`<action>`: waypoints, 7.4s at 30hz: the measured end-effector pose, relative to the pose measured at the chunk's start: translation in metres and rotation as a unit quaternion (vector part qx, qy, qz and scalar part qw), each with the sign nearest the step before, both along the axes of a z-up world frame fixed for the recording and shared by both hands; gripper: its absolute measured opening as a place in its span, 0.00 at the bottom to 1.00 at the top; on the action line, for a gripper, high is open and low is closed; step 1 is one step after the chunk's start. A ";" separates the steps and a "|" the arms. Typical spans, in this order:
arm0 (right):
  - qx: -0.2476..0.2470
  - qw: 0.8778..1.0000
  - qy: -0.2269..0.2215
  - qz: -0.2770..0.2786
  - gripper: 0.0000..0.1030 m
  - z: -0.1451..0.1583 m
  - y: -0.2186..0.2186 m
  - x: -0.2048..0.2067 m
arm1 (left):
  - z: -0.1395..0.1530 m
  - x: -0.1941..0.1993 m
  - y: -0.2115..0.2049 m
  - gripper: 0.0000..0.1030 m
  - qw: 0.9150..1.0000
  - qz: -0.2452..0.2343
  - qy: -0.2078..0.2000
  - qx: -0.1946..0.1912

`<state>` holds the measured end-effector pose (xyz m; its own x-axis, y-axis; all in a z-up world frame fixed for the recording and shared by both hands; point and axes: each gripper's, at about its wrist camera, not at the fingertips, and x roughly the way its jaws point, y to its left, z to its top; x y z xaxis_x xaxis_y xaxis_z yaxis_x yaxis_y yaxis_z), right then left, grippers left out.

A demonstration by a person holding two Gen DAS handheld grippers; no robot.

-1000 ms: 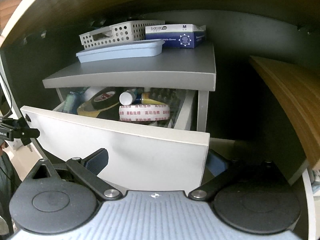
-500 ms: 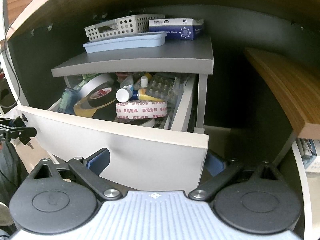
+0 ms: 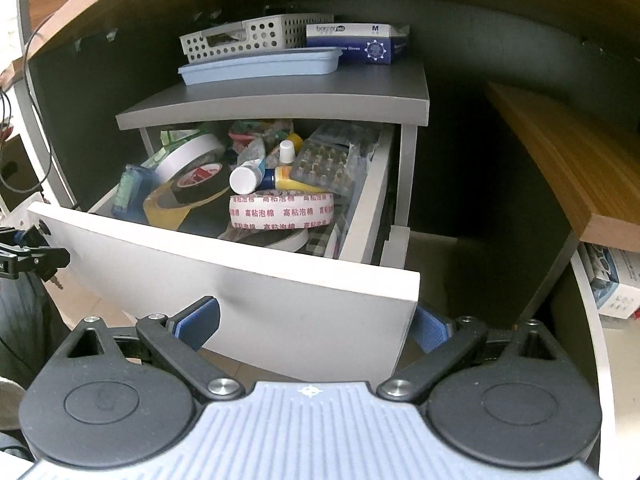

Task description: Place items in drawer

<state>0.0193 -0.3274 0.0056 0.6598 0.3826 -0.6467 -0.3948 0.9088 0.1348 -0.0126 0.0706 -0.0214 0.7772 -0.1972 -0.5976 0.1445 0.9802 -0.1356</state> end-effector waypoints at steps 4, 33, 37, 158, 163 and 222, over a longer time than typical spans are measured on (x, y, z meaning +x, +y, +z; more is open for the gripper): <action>0.008 1.000 0.003 -0.001 0.98 0.000 -0.003 -0.005 | -0.003 -0.005 -0.003 0.99 1.000 -0.010 -0.008 0.020; 0.036 0.998 -0.031 -0.046 0.97 0.044 -0.060 -0.009 | 0.070 -0.022 -0.019 1.00 0.997 -0.016 -0.061 0.037; 0.033 0.997 -0.036 -0.064 0.98 0.048 -0.080 -0.011 | 0.083 -0.022 -0.036 1.00 0.995 -0.046 -0.074 0.041; 0.107 0.993 0.042 -0.029 0.83 -0.071 -0.353 0.120 | -0.016 0.095 -0.592 1.00 0.946 -0.263 -0.001 0.191; 0.086 0.993 0.057 -0.049 0.85 -0.065 -0.358 0.106 | -0.009 0.089 -0.592 0.99 0.936 -0.304 0.012 0.177; 0.068 0.981 0.046 -0.177 0.72 0.008 -0.333 0.038 | 0.026 0.066 -0.547 0.83 0.946 -0.320 -0.039 0.032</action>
<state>0.0575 -0.6600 0.0137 0.7086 0.2261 -0.6684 -0.0375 0.9580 0.2844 0.0536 -0.4766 0.0051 0.5533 -0.6076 -0.5698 0.7183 0.6944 -0.0430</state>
